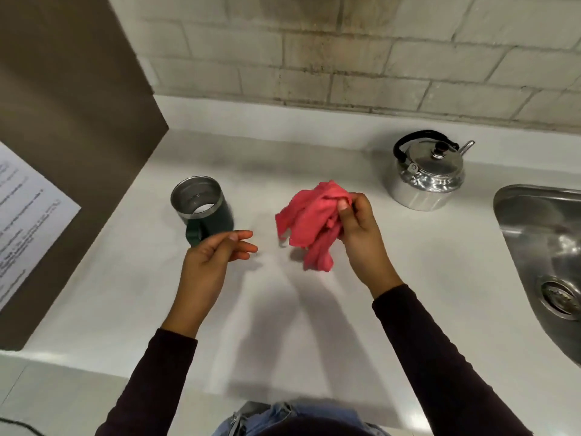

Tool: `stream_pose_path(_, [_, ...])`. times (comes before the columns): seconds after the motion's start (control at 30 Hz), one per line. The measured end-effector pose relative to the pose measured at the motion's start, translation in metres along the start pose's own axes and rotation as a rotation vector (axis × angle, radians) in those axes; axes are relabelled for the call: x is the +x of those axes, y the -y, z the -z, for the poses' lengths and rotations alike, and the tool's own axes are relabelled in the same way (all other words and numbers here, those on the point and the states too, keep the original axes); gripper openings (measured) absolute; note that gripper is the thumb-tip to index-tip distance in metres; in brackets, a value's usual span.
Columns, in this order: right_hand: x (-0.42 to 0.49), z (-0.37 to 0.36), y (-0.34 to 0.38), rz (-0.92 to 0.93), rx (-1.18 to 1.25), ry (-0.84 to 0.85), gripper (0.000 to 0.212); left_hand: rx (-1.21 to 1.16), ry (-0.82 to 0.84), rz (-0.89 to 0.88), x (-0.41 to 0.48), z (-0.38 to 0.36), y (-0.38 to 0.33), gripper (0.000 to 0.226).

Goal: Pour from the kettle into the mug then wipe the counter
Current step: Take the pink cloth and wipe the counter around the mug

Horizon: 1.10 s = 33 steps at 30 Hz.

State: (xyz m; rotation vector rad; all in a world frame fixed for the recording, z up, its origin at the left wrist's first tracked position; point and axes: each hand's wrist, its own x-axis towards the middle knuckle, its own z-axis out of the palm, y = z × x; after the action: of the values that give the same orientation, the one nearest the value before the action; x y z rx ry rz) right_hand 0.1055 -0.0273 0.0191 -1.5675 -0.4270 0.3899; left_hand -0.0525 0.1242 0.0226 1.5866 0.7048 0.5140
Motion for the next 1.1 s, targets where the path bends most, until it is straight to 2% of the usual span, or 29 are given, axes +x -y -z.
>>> stream_pose_path(0.07, [0.006,-0.022,-0.003,-0.029,0.055,0.020,0.012,-0.022,-0.075,0.015,0.002,0.025,0.005,0.030])
stream_pose_path(0.17, [0.010,-0.043,-0.026,-0.108,-0.112,-0.003,0.004,-0.044,-0.184,0.038,0.007,0.049,0.016,0.028])
stream_pose_path(0.27, [0.006,-0.056,-0.054,-0.141,-0.342,0.012,0.036,-0.056,-0.324,0.098,0.015,0.069,0.034,0.025])
stream_pose_path(0.33, [0.005,-0.060,-0.065,0.005,-0.497,0.082,0.042,-0.033,-0.357,0.170,0.023,0.074,0.046,0.023])
stream_pose_path(0.43, [0.012,-0.068,-0.080,0.212,-0.846,0.277,0.043,-0.006,-0.329,0.268,0.036,0.077,0.060,0.026])
stream_pose_path(0.5, [0.017,-0.069,-0.092,0.306,-1.081,0.419,0.049,0.012,-0.251,0.303,0.045,0.075,0.063,0.018])
stream_pose_path(0.53, [0.019,-0.069,-0.098,0.339,-1.143,0.468,0.049,0.003,-0.195,0.316,0.049,0.074,0.064,0.012])
stream_pose_path(0.6, [0.022,-0.069,-0.108,0.404,-1.176,0.502,0.046,-0.062,-0.081,0.339,0.057,0.070,0.064,0.016])
stream_pose_path(0.7, [0.027,-0.070,-0.116,0.433,-1.171,0.492,0.043,-0.224,0.010,0.374,0.069,0.065,0.063,0.026])
stream_pose_path(0.8, [0.040,-0.080,-0.122,0.347,-1.119,0.365,0.042,-0.321,0.035,0.387,0.078,0.061,0.068,0.039])
stream_pose_path(0.97, [0.088,-0.110,-0.123,0.139,-1.091,0.104,0.042,-0.318,0.042,0.378,0.081,0.063,0.070,0.037])
stream_pose_path(1.1, [0.124,-0.147,-0.114,-0.029,-0.940,0.047,0.056,-0.303,0.033,0.378,0.076,0.075,0.068,0.035])
